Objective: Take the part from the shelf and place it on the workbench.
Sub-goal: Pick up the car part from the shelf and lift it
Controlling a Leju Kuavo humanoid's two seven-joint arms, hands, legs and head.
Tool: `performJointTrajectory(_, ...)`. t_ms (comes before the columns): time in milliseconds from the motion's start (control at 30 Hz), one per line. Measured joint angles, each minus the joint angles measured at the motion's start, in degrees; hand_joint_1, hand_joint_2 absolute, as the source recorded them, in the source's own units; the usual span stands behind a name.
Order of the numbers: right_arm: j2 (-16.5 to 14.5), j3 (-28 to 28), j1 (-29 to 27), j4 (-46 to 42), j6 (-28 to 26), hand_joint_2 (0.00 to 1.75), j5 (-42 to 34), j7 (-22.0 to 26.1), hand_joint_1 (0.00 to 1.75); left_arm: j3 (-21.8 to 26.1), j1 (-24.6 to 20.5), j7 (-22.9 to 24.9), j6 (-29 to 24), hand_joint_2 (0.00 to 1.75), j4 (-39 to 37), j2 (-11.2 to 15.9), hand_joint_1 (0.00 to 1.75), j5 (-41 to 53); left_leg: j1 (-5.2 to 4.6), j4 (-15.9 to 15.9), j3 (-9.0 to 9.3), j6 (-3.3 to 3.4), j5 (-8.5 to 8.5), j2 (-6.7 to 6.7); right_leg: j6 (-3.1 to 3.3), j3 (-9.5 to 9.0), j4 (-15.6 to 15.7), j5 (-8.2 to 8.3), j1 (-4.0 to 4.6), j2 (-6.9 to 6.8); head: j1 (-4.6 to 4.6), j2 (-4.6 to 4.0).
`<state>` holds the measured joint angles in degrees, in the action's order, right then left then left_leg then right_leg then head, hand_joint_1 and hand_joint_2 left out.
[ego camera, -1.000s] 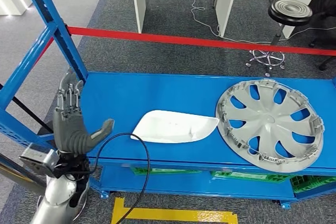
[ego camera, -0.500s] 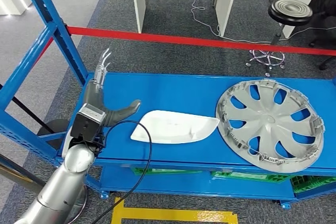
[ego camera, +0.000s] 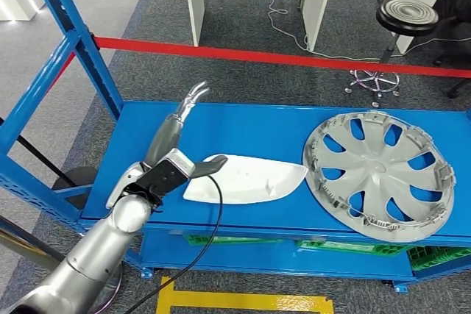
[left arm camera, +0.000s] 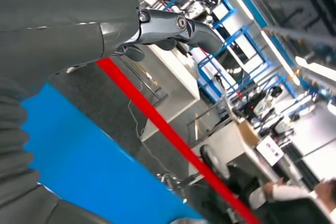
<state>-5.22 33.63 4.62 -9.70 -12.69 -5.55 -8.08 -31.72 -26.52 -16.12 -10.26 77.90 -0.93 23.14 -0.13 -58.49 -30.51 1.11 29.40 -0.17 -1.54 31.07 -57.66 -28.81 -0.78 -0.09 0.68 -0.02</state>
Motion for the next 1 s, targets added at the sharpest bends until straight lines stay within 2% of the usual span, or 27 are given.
performJointTrajectory(167,0.08,0.27,0.18,0.0,-0.84,0.0,-0.28,-0.4,0.0,-2.31,0.22,0.83,-2.27,0.0,-2.14,-0.01,0.0,4.59,0.0,0.0,-0.01,0.0,0.0,0.0,0.0,-0.01,0.0,0.0,0.0,0.0,0.01,0.0)
performJointTrajectory(433,0.08,0.26,-0.05,0.0,-1.61,0.0,-0.92,-0.58,0.0,-2.77,4.77,-0.71,-6.47,0.0,-2.72,0.22,0.0,4.18,0.0,0.04,-0.02,0.01,0.01,0.01,-0.01,0.02,0.0,-0.02,0.01,0.0,0.02,0.0)
performJointTrajectory(600,0.08,0.25,-0.41,0.0,-1.7,0.0,-0.98,-0.59,0.0,-1.12,8.05,-2.86,-10.48,0.0,-2.11,0.55,0.0,2.21,0.01,0.04,-0.02,0.01,0.01,0.01,-0.01,0.01,0.0,-0.02,0.01,-0.01,0.02,0.0)
performJointTrajectory(833,0.08,0.23,-0.8,0.0,-2.37,0.0,-1.09,-0.48,0.0,2.83,13.23,-8.37,-22.2,0.0,1.28,-0.22,0.0,3.32,0.0,0.04,-0.02,0.01,0.01,0.01,-0.01,0.01,0.0,-0.02,0.0,-0.01,0.01,0.0)
performJointTrajectory(1000,0.08,0.21,-0.86,0.0,-2.57,0.0,-1.17,-0.6,0.0,4.32,15.34,-9.25,-23.83,0.0,3.04,-0.98,0.0,2.71,0.0,0.04,-0.02,0.01,0.01,0.01,-0.01,0.01,0.0,-0.02,0.0,-0.01,0.01,0.0)
